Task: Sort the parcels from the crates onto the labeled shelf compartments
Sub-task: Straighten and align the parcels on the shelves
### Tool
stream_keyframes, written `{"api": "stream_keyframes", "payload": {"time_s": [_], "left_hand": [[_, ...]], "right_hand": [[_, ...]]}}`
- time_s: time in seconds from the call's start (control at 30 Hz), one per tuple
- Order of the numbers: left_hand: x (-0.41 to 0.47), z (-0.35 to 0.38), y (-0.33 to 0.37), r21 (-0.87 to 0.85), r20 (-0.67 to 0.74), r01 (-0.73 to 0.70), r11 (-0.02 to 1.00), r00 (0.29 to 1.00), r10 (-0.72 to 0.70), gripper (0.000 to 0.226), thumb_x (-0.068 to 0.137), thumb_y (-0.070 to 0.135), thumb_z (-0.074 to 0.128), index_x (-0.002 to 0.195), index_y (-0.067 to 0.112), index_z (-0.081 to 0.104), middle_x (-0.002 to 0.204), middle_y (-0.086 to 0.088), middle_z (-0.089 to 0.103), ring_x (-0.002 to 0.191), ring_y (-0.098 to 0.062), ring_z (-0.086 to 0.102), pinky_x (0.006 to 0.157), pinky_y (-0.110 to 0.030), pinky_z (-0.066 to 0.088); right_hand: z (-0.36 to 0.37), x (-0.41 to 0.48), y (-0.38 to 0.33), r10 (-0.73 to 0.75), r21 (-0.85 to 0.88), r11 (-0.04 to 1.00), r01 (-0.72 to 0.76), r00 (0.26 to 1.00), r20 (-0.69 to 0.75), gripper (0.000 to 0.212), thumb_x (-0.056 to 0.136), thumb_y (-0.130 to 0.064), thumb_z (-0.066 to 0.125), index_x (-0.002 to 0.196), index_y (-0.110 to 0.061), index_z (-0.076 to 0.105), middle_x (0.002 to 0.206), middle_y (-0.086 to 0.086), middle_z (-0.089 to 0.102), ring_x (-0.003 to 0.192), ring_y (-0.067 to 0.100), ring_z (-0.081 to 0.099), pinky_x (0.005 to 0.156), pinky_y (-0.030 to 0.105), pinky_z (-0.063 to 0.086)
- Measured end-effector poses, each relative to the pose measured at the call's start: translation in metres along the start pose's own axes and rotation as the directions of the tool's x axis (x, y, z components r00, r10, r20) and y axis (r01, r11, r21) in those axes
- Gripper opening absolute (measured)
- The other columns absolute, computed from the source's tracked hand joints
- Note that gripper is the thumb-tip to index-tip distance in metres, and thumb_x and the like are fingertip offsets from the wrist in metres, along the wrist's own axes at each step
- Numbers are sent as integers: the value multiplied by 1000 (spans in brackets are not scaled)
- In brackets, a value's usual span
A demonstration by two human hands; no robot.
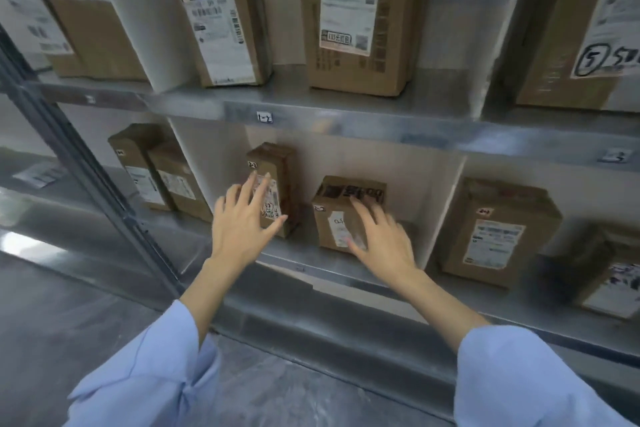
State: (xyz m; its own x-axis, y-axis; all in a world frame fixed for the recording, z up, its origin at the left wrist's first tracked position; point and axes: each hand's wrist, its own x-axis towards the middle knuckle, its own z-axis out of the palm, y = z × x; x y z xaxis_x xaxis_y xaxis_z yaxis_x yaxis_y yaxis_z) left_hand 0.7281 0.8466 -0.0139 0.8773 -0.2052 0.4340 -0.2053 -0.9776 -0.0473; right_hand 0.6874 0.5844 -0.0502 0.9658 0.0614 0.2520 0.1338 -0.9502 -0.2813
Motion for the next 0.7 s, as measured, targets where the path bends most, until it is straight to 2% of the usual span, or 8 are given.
{"api": "stream_keyframes", "payload": {"time_s": [0.1,0.17,0.23,0.3,0.37,0.5,0.6,0.7], "left_hand": [[34,21,-31,7,33,-74,997,997,74,74,81,67,40,132,16,54,132,-12,57,115,-36,50,90,-45,43],[55,34,-43,24,62,-108,994,992,106,71,78,67,38,114,11,62,112,-13,63,104,-35,52,84,-45,44],[72,46,-50,5,68,-109,994,992,108,69,76,66,42,105,8,66,104,-16,65,99,-37,54,81,-45,45],[86,59,-55,-61,46,-120,991,991,123,70,76,60,57,125,10,59,122,-17,61,107,-39,52,82,-44,45],[94,70,-60,-153,16,-140,978,989,144,84,70,51,74,142,16,45,138,-14,51,116,-38,48,83,-44,44],[99,87,-62,-207,-82,-163,965,986,149,88,62,36,86,139,15,48,136,-18,51,116,-40,48,83,-47,45],[98,91,-60,-190,-86,-137,972,989,123,82,62,34,85,135,15,52,135,-19,50,120,-41,45,85,-48,44],[97,94,-60,-191,-88,-120,974,991,105,79,63,35,84,133,16,54,136,-18,49,124,-41,43,85,-49,42]], "right_hand": [[19,18,-7,127,-51,990,-128,992,-26,80,90,-50,61,156,-26,22,160,5,27,136,32,41,95,44,48],[26,26,-8,175,-100,978,-183,981,-85,81,84,-48,70,152,-23,34,156,7,34,133,34,44,89,46,51],[31,31,-7,215,-129,964,-232,967,-136,80,77,-44,77,146,-20,44,149,9,43,125,36,49,80,47,56],[34,33,-3,254,-129,952,-278,952,-172,78,73,-41,81,141,-17,50,142,12,49,119,37,52,76,50,57],[37,32,1,277,-139,942,-305,942,-187,80,67,-36,86,138,-15,53,139,13,50,116,37,54,73,47,57],[44,31,7,297,-106,943,-317,940,-169,79,68,-26,86,138,-19,50,142,8,44,115,35,52,73,44,57],[48,32,9,296,-47,950,-308,939,-173,75,74,-20,82,140,-21,46,146,6,37,118,34,49,75,45,58],[51,33,11,295,22,955,-297,936,-192,70,77,-17,79,138,-20,47,146,7,34,114,37,51,68,45,58]]}}
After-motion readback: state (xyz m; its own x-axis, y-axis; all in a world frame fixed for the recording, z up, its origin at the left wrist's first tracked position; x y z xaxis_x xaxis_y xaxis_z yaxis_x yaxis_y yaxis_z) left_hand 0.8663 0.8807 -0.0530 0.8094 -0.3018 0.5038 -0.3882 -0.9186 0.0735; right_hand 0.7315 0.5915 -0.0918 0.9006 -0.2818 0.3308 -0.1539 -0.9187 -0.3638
